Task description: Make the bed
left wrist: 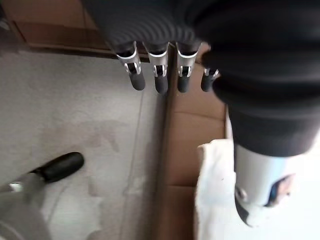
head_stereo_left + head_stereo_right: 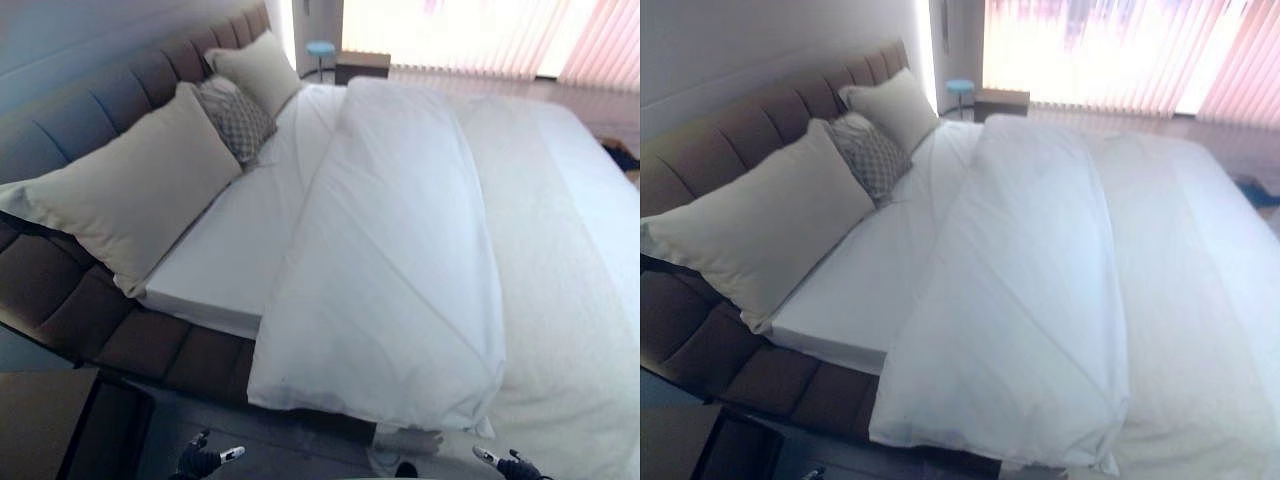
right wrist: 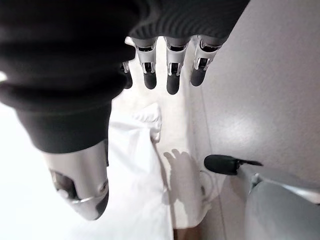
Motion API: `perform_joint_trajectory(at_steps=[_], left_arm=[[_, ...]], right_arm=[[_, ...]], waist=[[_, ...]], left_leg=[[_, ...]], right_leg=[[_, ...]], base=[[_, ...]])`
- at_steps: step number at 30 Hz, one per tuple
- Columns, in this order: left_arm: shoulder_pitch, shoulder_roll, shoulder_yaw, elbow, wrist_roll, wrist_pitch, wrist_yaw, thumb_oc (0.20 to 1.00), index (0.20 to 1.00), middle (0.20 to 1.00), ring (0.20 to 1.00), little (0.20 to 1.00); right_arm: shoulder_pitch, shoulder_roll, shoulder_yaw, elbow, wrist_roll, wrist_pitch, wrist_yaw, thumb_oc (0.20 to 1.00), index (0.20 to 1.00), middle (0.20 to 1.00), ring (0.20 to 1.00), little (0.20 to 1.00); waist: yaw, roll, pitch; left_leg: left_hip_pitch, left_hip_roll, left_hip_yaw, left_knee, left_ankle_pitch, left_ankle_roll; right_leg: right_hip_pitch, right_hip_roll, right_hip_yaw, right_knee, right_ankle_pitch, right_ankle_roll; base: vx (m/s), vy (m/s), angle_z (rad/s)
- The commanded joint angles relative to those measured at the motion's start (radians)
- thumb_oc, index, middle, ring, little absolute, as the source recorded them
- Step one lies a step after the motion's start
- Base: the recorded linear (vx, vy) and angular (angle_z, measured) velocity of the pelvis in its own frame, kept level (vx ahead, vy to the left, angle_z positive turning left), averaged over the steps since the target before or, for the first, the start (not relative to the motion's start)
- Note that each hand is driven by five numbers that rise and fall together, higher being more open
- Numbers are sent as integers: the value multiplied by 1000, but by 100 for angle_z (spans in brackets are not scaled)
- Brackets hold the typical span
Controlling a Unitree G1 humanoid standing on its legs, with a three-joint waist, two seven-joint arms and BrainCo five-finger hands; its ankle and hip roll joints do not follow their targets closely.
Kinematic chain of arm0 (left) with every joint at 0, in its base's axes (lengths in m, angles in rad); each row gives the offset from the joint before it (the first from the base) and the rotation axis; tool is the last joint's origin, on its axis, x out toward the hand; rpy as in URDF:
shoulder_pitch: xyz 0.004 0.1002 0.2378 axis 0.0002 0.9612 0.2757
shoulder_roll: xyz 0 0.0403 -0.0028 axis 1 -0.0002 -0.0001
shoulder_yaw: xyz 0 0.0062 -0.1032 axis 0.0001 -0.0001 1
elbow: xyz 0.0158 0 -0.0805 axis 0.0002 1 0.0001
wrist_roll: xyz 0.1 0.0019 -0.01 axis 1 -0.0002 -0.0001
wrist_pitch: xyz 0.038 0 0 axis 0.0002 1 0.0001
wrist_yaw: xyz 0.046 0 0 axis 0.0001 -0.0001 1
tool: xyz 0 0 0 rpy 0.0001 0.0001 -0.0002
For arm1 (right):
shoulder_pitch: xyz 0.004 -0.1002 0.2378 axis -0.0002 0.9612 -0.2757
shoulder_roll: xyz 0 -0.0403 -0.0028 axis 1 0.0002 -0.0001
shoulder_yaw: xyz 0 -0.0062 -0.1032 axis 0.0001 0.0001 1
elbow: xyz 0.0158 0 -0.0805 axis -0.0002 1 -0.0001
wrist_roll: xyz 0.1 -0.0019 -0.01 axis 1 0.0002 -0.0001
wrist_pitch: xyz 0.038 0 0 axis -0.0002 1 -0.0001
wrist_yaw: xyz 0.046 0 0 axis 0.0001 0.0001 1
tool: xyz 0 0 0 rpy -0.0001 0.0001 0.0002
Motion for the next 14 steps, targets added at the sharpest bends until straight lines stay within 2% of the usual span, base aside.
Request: perform_joint_trajectory(at_steps=[1,6,8,14], left_arm=[[-24,-9,1,30,62,-9,-11,1000,1000,1000,1000,1000],[-22,-6,2,34,80,-11,-6,1000,1000,1000,1000,1000],[-22,-11,-24,4,111,-30,7,1000,1000,1000,1000,1000],[-28,-6,-39,-4,113,-38,0,1000,1000,1000,1000,1000]], right_arm=[[-47,-4,-13,53,-69,11,6,1000,1000,1000,1000,1000],[-41,1,-10,44,-82,5,-5,1000,1000,1000,1000,1000],[-42,0,7,34,-104,4,-12,1000,1000,1000,1000,1000],[-44,4,28,32,-120,2,-12,1000,1000,1000,1000,1000]], waist=[[6,-3,-3],[0,-5,-27],[-2,-4,-35],[-2,-6,-33]], left_leg=[[-60,5,-44,-55,148,6],[-45,2,-38,-60,146,7],[-41,-3,-39,-60,143,8],[-28,-4,-35,-60,143,10]], right_leg=[[45,-50,-2,-3,32,106],[68,-48,-6,-22,35,104],[76,-46,-1,-33,42,103],[88,-45,1,-31,40,101]], base=[[15,47,4],[5,18,2],[0,0,0],[0,0,0]])
